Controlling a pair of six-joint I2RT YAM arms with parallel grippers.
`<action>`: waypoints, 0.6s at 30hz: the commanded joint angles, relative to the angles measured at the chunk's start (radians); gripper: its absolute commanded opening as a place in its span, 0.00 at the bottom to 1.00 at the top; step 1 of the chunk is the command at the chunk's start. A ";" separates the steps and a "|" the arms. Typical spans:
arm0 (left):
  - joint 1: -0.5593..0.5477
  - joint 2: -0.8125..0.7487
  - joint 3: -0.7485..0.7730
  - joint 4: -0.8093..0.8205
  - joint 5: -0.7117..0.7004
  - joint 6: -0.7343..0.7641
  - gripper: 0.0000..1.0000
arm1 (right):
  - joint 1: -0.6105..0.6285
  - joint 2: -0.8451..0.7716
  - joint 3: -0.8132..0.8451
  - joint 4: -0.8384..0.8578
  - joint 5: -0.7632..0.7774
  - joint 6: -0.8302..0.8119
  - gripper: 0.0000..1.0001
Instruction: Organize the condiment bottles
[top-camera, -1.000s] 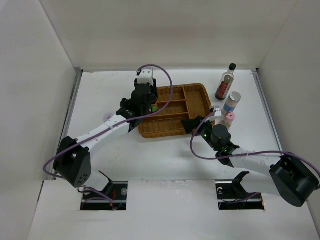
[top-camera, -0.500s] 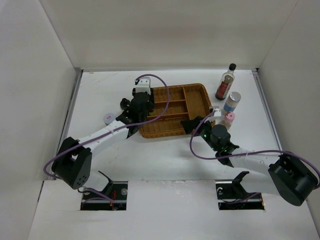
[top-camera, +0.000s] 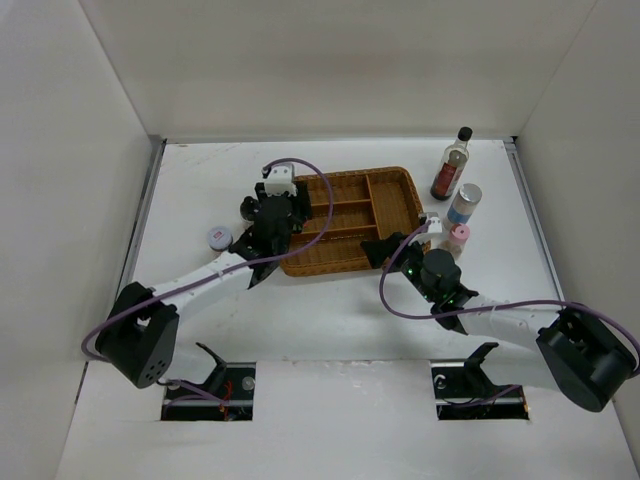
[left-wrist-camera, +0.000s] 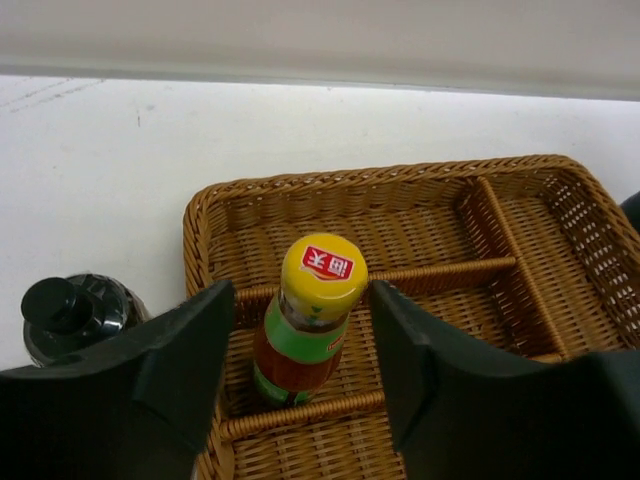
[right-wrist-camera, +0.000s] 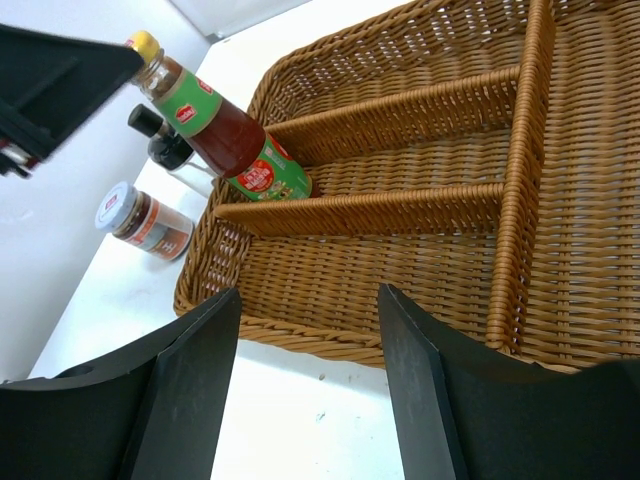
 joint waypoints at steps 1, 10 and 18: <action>-0.012 -0.081 0.004 0.084 -0.014 -0.005 0.58 | -0.003 0.008 0.010 0.037 0.007 0.008 0.64; 0.000 -0.157 0.011 -0.022 -0.023 -0.012 0.65 | -0.001 0.003 0.010 0.037 0.016 -0.001 0.65; 0.133 -0.271 -0.117 -0.151 -0.046 -0.119 0.68 | -0.004 0.017 0.013 0.035 0.017 -0.001 0.69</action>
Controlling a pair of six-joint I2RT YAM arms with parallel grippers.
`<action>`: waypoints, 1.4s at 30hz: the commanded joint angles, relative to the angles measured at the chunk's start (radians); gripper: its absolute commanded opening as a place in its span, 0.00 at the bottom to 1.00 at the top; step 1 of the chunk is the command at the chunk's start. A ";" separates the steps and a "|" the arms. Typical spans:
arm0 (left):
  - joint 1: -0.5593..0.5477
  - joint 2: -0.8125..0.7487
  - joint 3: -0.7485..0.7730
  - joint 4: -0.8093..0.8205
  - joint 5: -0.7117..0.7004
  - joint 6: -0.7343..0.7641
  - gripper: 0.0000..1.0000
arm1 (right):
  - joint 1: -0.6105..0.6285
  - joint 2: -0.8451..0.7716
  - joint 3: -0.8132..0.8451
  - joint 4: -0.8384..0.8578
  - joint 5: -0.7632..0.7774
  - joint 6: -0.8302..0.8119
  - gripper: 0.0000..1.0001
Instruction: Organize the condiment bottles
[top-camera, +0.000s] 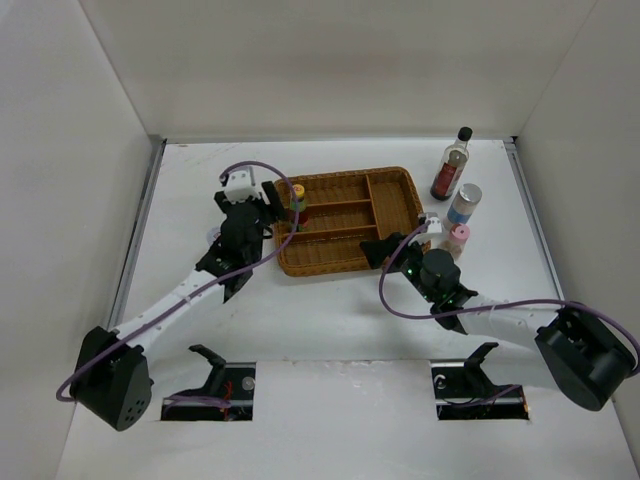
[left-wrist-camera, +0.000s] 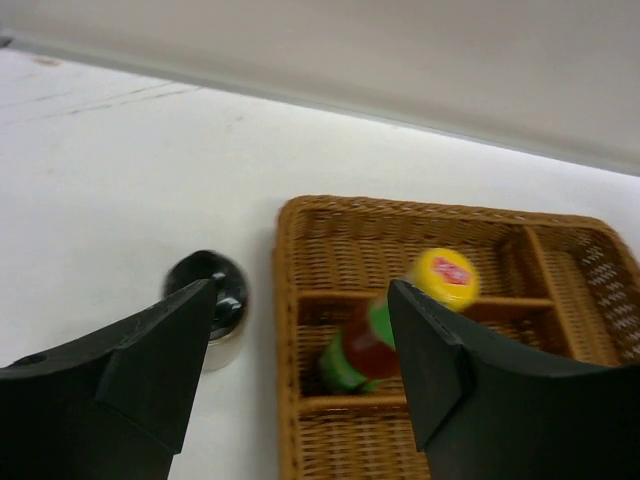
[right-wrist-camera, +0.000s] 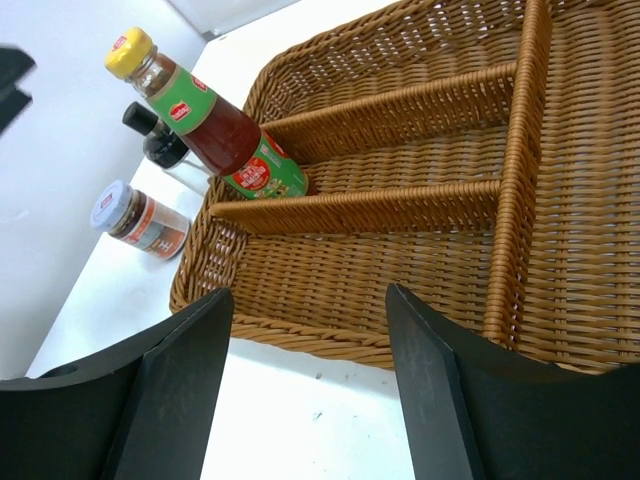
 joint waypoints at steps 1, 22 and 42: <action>0.068 -0.021 -0.040 -0.054 0.004 -0.064 0.69 | -0.002 0.013 0.015 0.035 0.015 0.001 0.70; 0.228 0.317 0.049 0.029 0.123 -0.044 0.71 | 0.001 0.037 0.030 0.032 0.000 -0.010 0.79; 0.245 0.220 0.045 0.133 0.041 -0.032 0.30 | 0.015 0.042 0.040 0.032 -0.023 -0.012 0.79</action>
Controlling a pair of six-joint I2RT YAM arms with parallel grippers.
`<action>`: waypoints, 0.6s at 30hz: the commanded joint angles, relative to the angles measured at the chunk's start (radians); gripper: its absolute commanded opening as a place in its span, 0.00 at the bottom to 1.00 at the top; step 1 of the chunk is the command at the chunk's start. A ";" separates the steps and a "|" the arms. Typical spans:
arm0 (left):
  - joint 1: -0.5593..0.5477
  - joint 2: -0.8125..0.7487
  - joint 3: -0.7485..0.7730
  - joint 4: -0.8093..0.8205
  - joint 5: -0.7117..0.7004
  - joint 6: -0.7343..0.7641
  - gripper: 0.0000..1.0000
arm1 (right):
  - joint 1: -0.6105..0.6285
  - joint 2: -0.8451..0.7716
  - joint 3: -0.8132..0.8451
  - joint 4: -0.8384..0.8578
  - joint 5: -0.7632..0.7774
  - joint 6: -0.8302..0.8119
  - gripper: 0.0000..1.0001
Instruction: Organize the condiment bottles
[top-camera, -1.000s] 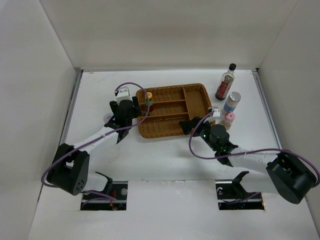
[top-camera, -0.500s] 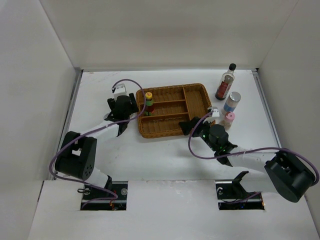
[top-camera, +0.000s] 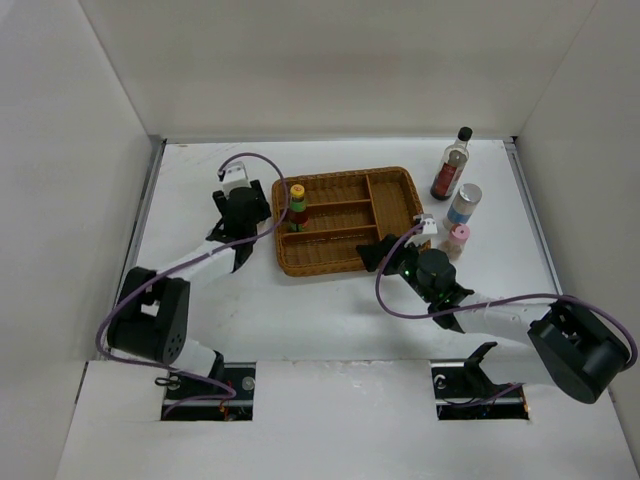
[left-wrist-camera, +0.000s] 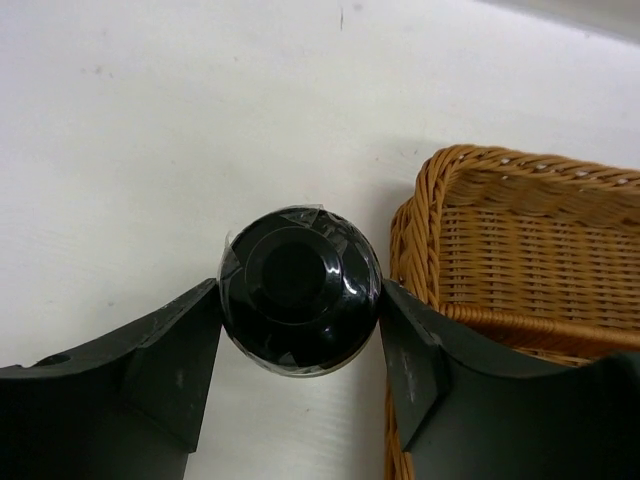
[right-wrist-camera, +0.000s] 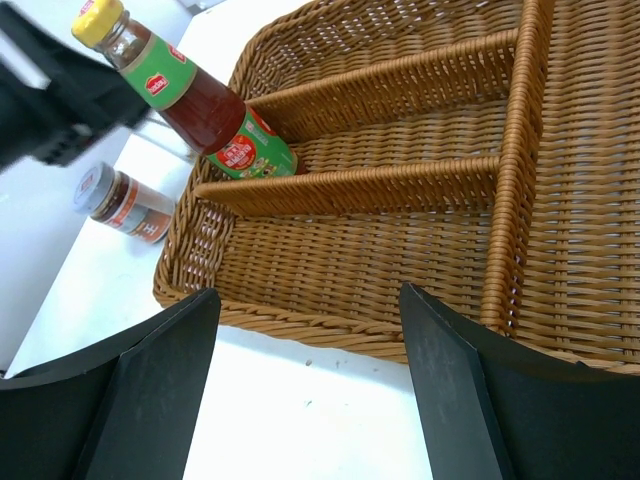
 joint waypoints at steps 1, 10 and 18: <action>0.007 -0.188 -0.014 0.094 -0.056 0.006 0.30 | 0.007 -0.004 0.037 0.035 -0.013 -0.010 0.79; -0.146 -0.520 -0.089 -0.164 -0.087 -0.008 0.29 | 0.007 -0.012 0.030 0.039 -0.007 -0.014 0.79; -0.387 -0.597 -0.126 -0.380 -0.187 -0.064 0.29 | -0.002 -0.027 0.017 0.040 0.004 -0.007 0.79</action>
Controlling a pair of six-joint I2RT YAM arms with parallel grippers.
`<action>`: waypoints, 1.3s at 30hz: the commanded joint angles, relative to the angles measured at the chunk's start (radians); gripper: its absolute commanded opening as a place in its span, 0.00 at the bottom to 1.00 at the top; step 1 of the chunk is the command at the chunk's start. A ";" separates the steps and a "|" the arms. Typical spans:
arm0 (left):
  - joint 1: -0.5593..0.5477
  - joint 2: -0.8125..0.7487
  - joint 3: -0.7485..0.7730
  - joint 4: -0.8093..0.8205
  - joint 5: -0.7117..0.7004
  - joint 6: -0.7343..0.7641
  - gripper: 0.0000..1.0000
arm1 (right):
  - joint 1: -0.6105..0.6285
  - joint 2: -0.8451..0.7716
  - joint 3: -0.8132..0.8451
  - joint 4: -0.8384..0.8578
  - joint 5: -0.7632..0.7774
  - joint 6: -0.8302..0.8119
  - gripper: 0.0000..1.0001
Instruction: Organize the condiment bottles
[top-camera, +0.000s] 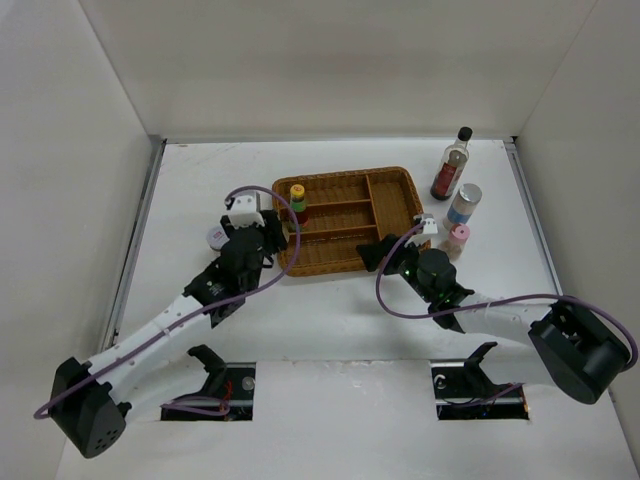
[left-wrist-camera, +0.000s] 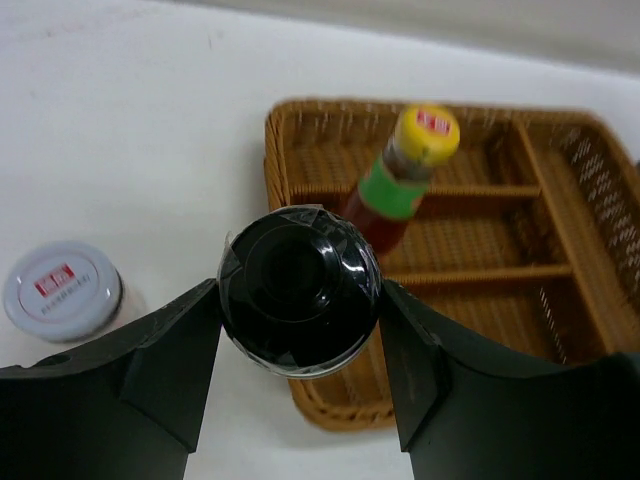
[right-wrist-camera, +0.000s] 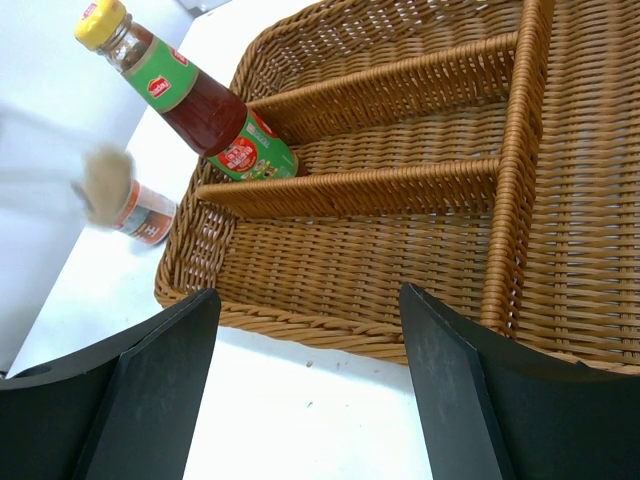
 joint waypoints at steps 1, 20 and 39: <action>-0.059 -0.003 -0.006 -0.071 -0.051 -0.045 0.29 | -0.003 -0.025 0.015 0.040 0.005 -0.006 0.79; -0.156 0.286 -0.015 0.187 0.038 -0.085 0.32 | 0.000 -0.034 0.012 0.042 0.015 -0.007 0.79; -0.157 0.281 -0.020 0.138 -0.062 -0.088 0.83 | -0.008 -0.045 0.006 0.038 0.025 -0.004 0.81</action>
